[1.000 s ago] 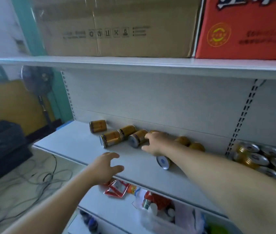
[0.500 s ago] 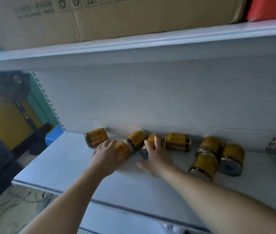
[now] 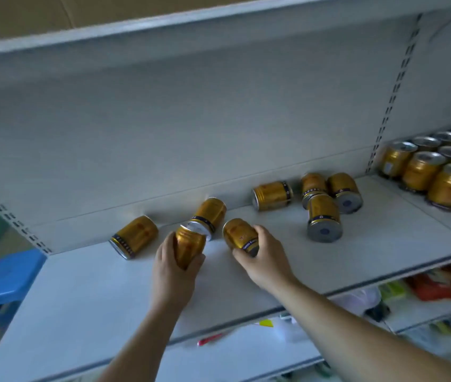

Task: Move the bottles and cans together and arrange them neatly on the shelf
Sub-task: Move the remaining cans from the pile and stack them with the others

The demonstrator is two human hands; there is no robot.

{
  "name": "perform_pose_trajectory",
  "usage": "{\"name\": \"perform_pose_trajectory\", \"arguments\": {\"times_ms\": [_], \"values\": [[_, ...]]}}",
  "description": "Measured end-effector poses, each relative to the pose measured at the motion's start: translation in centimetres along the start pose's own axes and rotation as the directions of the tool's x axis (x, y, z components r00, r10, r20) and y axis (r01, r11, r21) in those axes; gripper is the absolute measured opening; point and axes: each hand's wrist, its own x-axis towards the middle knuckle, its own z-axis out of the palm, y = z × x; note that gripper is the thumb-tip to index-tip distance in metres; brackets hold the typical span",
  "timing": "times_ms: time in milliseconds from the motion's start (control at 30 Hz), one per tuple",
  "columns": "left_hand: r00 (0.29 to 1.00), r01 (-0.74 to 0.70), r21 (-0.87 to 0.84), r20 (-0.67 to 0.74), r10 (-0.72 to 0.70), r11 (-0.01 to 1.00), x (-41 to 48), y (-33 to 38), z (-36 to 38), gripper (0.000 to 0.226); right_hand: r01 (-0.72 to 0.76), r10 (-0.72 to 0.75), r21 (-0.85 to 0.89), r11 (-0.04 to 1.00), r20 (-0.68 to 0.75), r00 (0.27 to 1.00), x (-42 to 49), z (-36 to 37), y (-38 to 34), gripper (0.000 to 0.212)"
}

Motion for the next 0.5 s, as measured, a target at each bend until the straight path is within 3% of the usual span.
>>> {"name": "perform_pose_trajectory", "arguments": {"times_ms": [67, 167, 200, 267, 300, 333, 367, 400, 500], "values": [[0.992, 0.127, -0.169, 0.009, -0.128, 0.977, -1.4, -0.1, -0.3, 0.062, -0.098, 0.098, -0.002, 0.995, 0.004, 0.995, -1.2, 0.0, -0.6, 0.053], [0.981, 0.191, -0.279, 0.089, -0.173, 0.941, -1.5, -0.4, -1.5, 0.059, -0.291, 0.297, 0.313, 0.904, 0.029, 0.954, -3.1, -0.5, -2.0, 0.030], [0.975, 0.213, -0.365, 0.136, -0.174, 0.906, -1.3, -0.3, -2.1, 0.051, -0.369, 0.387, 0.496, 0.786, 0.071, 0.919, -3.8, -0.8, -2.3, 0.027], [0.933, 0.351, -0.575, 0.279, -0.227, 0.739, -1.2, 0.1, -3.5, 0.025, -0.511, 0.469, 0.808, 0.295, 0.343, 0.814, -5.3, -1.4, -3.0, 0.029], [0.886, 0.460, -0.668, 0.386, -0.257, 0.585, -1.3, 0.4, -4.1, 0.014, -0.513, 0.415, 0.854, 0.083, 0.438, 0.797, -6.3, -1.9, -3.4, 0.036], [0.825, 0.565, -0.719, 0.505, -0.255, 0.403, -1.6, 0.9, -4.6, 0.014, -0.493, 0.354, 0.869, -0.035, 0.472, 0.807, -7.1, -2.4, -3.8, 0.046], [0.763, 0.646, -0.720, 0.604, -0.229, 0.253, -2.0, 1.4, -5.1, 0.024, -0.480, 0.318, 0.874, -0.075, 0.478, 0.819, -7.9, -2.9, -4.2, 0.055], [0.717, 0.697, -0.697, 0.673, -0.184, 0.168, -2.4, 1.9, -5.6, 0.035, -0.469, 0.286, 0.879, -0.081, 0.471, 0.834, -8.6, -3.4, -4.5, 0.062], [0.661, 0.750, -0.654, 0.749, -0.052, 0.104, -3.4, 3.3, -6.6, 0.055, -0.456, 0.306, 0.885, -0.098, 0.463, 0.832, -10.1, -5.0, -5.6, 0.080]]}}
